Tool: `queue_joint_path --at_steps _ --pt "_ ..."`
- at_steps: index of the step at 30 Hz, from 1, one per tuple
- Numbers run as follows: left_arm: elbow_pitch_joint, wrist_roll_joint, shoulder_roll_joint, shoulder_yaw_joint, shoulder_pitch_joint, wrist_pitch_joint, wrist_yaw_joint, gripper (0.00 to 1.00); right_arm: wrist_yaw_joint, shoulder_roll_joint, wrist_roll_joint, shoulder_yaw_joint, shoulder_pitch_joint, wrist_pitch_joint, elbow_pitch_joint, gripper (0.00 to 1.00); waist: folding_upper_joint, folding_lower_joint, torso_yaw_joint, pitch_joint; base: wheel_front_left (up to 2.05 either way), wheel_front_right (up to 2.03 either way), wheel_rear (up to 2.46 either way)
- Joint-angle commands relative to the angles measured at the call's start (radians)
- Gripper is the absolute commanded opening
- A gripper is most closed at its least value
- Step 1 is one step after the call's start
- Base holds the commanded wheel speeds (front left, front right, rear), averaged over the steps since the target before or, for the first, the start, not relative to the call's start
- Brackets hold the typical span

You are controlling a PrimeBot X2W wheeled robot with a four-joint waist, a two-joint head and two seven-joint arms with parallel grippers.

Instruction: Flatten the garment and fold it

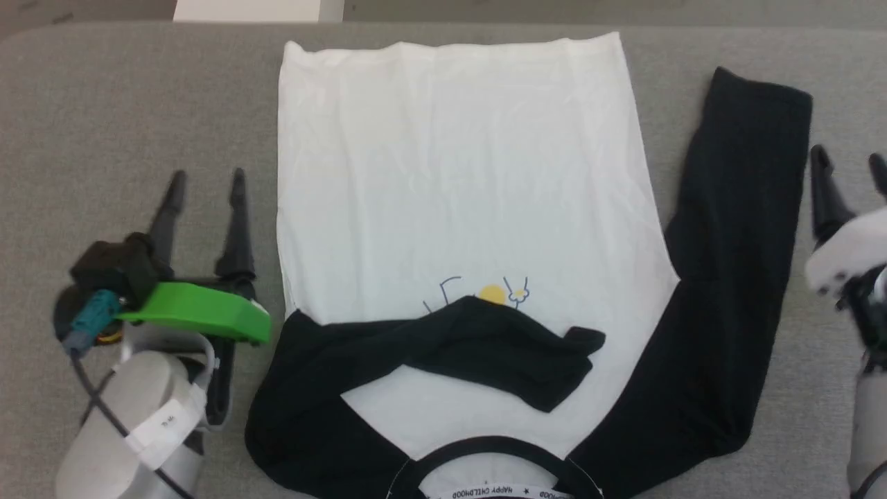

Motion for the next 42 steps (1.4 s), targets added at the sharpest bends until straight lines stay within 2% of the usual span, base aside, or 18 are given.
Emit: queue_joint_path --at_steps 1,7,13,20,27,28,30,31,32,33,37,42 --pt "-0.031 0.036 -0.007 0.035 0.013 -0.007 0.001 1.0 -0.001 -0.006 -0.017 -0.027 -0.062 0.029 0.036 1.0 0.0 0.0 0.037 0.066 0.0 0.0 0.0" --pt "-0.136 0.122 -0.078 0.163 0.041 -0.007 -0.034 1.0 -0.001 -0.05 -0.094 -0.167 -0.288 0.16 0.192 1.0 0.0 0.0 0.089 0.181 0.0 0.0 0.0" --pt "-0.173 0.185 -0.152 0.231 0.045 -0.007 -0.091 1.0 -0.001 -0.072 -0.202 -0.288 -0.421 0.267 0.269 1.0 0.0 0.0 0.129 0.261 0.0 0.0 0.0" --pt "-0.182 0.236 -0.234 0.3 0.049 -0.007 -0.152 1.0 -0.001 -0.065 -0.291 -0.362 -0.479 0.38 0.255 1.0 0.0 0.0 0.147 0.297 0.0 0.0 0.0" --pt "-0.191 0.282 -0.272 0.358 0.041 -0.008 -0.205 1.0 -0.001 -0.053 -0.261 -0.386 -0.528 0.475 0.229 1.0 0.0 0.0 0.146 0.335 0.0 0.0 0.0" --pt "-0.193 0.288 -0.277 0.363 0.039 -0.008 -0.211 1.0 -0.001 -0.055 -0.257 -0.389 -0.532 0.488 0.227 0.96 0.0 0.0 0.146 0.342 0.0 0.0 0.0" --pt "-0.195 0.298 -0.284 0.371 0.035 -0.008 -0.219 1.0 -0.001 -0.058 -0.251 -0.396 -0.536 0.51 0.225 0.45 0.0 0.0 0.146 0.349 0.0 0.0 0.0" --pt "-0.196 0.302 -0.287 0.373 0.034 -0.008 -0.222 1.0 -0.001 -0.061 -0.248 -0.396 -0.535 0.515 0.224 0.32 0.0 0.0 0.146 0.351 0.0 0.0 0.0" --pt "-0.195 0.306 -0.29 0.376 0.033 -0.008 -0.227 1.0 -0.001 -0.067 -0.247 -0.394 -0.532 0.517 0.22 0.05 0.0 0.0 0.146 0.353 0.0 0.0 0.0" --pt "-0.194 0.309 -0.293 0.377 0.032 -0.008 -0.23 1.0 -0.001 -0.072 -0.245 -0.392 -0.527 0.517 0.218 0.0 0.0 0.0 0.146 0.353 0.0 0.0 0.0" --pt "-0.182 0.32 -0.303 0.384 0.033 -0.008 -0.242 1.0 -0.001 -0.087 -0.225 -0.386 -0.499 0.487 0.207 0.0 0.0 0.0 0.143 0.34 0.0 0.0 0.0" --pt "-0.151 0.331 -0.311 0.392 0.053 -0.008 -0.254 1.0 -0.001 -0.122 -0.163 -0.355 -0.437 0.391 0.174 0.0 0.0 0.0 0.127 0.278 0.0 0.0 0.0"
